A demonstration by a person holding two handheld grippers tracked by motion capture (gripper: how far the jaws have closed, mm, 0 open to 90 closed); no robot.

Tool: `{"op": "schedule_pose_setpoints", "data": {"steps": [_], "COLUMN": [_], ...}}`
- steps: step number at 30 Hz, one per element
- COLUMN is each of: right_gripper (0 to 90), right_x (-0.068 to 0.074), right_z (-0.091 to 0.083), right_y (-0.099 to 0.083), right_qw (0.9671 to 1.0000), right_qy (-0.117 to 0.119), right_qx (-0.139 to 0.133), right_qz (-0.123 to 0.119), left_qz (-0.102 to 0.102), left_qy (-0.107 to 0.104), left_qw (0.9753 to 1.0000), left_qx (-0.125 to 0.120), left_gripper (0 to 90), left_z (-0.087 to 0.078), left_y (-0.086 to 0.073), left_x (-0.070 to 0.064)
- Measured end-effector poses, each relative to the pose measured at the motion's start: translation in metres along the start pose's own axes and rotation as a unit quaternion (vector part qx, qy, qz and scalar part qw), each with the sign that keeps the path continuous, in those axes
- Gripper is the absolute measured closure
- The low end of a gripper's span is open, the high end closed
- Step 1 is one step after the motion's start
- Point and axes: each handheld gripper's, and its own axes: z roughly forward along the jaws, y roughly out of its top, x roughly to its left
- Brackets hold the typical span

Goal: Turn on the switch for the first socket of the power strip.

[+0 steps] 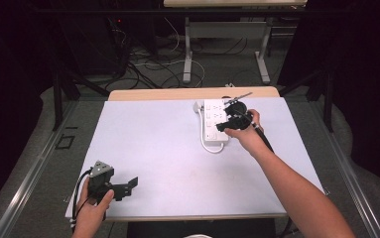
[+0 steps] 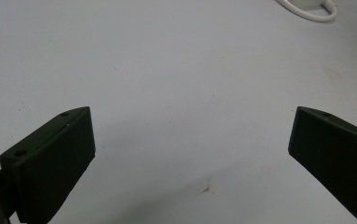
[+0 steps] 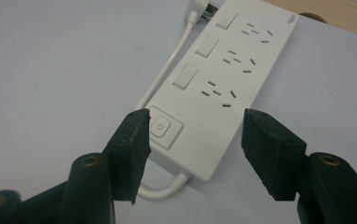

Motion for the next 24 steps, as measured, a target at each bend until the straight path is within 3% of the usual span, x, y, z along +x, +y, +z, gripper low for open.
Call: {"op": "schedule_pose_setpoints", "data": {"steps": [13,21,24], "right_gripper": [43.3,43.4,45.3], "right_x": [0.010,0.014,0.016], "right_z": [0.013,0.022,0.026], "right_y": [0.017,0.026,0.027], "right_qw": [0.9997,0.9986,0.9988], "right_qy": [0.012,-0.002,0.008], "right_qx": [0.008,0.011,0.010], "right_qz": [-0.022,-0.052,-0.047], "left_qz": [0.000,-0.003,-0.003], "left_qy": [-0.003,-0.002,-0.003], "left_qw": [1.0000,1.0000,1.0000], "left_qx": [0.007,0.002,0.003], "left_gripper": [0.2,0.2,0.2], "left_z": [0.000,0.000,0.000], "left_y": [0.000,0.000,0.000], "left_x": [0.001,0.001,0.002]}}
